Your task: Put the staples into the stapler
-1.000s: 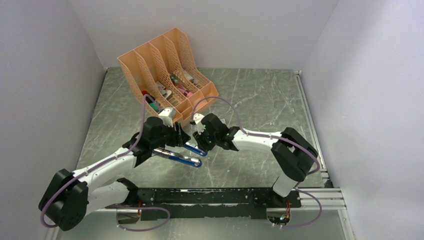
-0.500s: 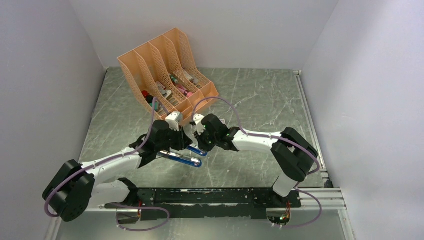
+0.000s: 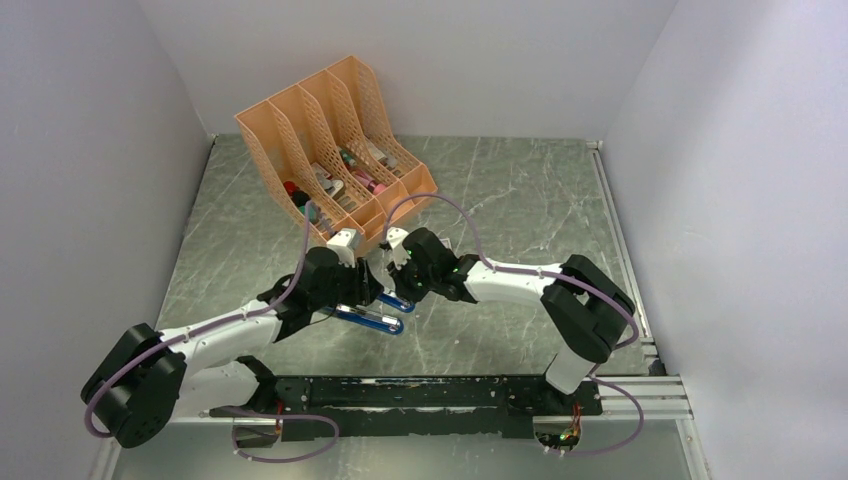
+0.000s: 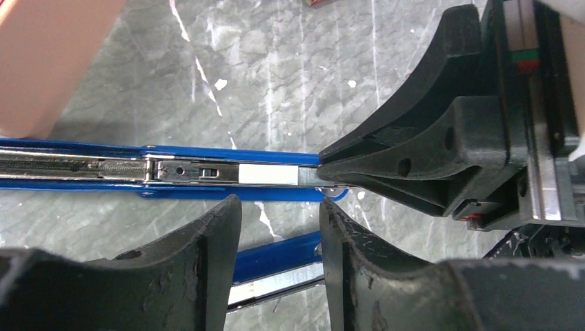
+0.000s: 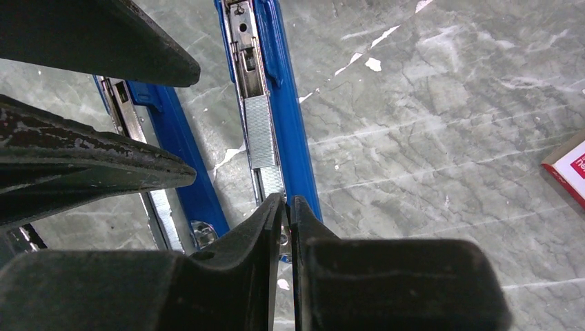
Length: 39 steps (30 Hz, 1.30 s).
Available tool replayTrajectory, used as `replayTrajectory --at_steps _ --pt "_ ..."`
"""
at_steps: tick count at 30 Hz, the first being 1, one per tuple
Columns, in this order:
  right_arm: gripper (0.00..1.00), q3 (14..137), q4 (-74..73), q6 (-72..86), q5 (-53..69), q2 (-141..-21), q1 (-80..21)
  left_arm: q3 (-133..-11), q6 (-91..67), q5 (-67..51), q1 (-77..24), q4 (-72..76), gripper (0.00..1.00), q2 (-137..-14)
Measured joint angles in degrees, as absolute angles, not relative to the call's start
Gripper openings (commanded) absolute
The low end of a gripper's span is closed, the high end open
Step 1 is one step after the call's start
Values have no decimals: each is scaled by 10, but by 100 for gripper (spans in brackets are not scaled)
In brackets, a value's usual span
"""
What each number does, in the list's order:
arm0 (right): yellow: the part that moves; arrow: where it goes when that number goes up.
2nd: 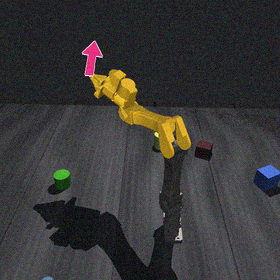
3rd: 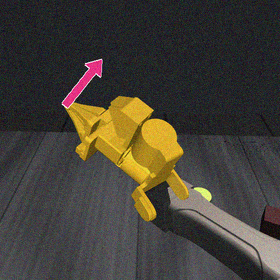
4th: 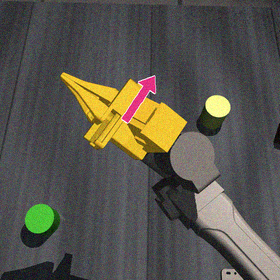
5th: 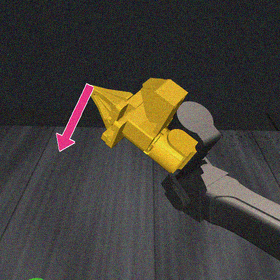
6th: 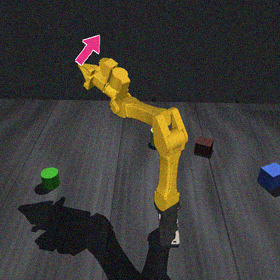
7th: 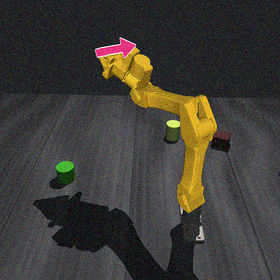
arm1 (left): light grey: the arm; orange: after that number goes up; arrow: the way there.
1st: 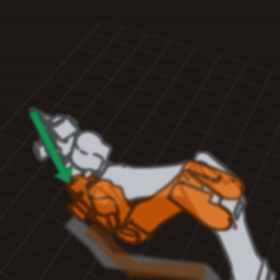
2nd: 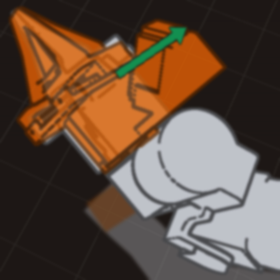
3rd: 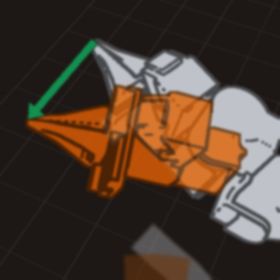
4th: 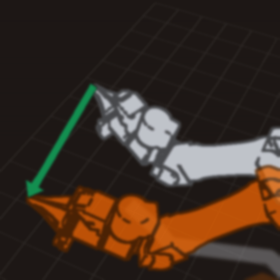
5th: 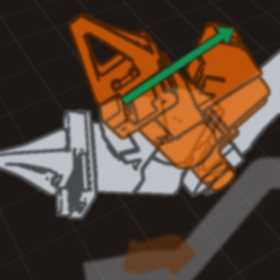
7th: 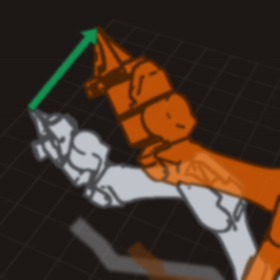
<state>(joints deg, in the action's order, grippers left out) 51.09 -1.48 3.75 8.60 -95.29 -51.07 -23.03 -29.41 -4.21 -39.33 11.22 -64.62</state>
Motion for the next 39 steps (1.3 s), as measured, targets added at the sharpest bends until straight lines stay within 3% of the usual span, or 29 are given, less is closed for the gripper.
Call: replayTrajectory --at_steps 6,11,20,26,39 --pt "15 511 -4 38 91 -957 -511 -230 -293 -27 -393 104 56 -650" --pt "15 511 -3 38 93 -957 -510 -230 -285 -27 -393 104 51 -670" --pt "15 511 -3 39 93 -958 -510 -234 -271 -26 -394 104 57 -693" --pt "15 511 -3 39 93 -958 -510 -244 -268 -17 -400 104 51 -701" --pt "15 511 -3 39 93 -958 -510 -258 -288 27 -427 98 56 -720"
